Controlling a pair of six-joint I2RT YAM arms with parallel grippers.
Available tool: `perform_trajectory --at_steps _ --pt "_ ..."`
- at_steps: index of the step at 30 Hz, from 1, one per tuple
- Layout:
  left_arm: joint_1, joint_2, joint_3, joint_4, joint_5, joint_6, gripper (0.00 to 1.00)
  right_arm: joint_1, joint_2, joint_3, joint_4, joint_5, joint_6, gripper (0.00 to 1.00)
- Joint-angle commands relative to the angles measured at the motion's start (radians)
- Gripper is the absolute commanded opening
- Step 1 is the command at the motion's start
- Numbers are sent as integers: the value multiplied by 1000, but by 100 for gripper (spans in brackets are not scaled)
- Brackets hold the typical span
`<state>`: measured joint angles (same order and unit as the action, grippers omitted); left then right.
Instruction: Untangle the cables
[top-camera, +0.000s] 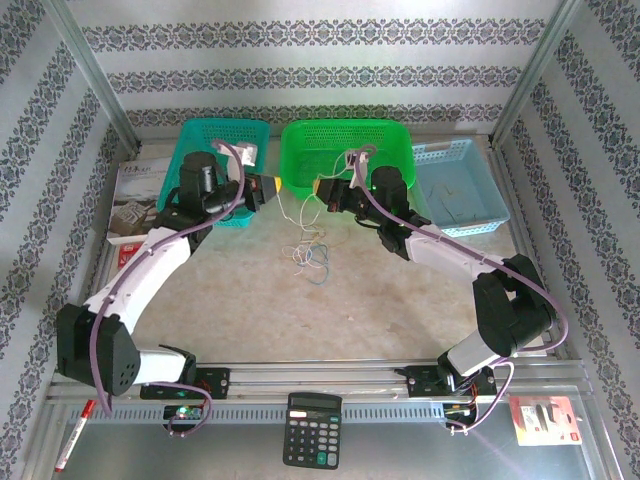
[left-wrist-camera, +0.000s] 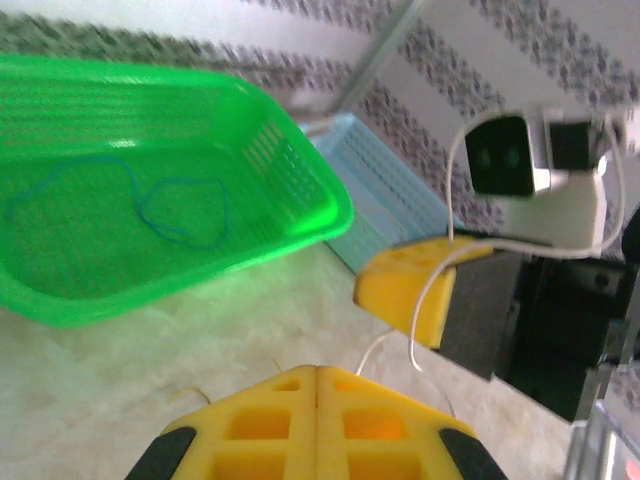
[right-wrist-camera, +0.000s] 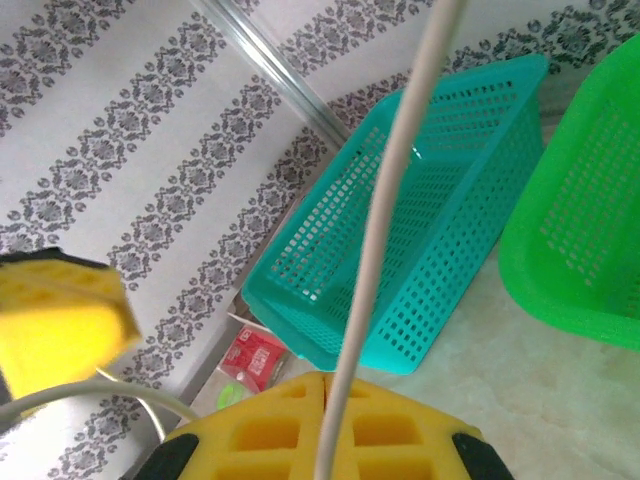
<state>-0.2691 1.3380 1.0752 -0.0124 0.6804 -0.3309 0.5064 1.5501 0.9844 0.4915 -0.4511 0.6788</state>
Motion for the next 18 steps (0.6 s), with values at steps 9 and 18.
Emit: perform_trajectory --at_steps 9,18 --pt "-71 91 -29 -90 200 151 9 0 18 55 24 -91 3 0" --pt "-102 124 -14 -80 186 159 16 9 25 62 18 -96 5 0"
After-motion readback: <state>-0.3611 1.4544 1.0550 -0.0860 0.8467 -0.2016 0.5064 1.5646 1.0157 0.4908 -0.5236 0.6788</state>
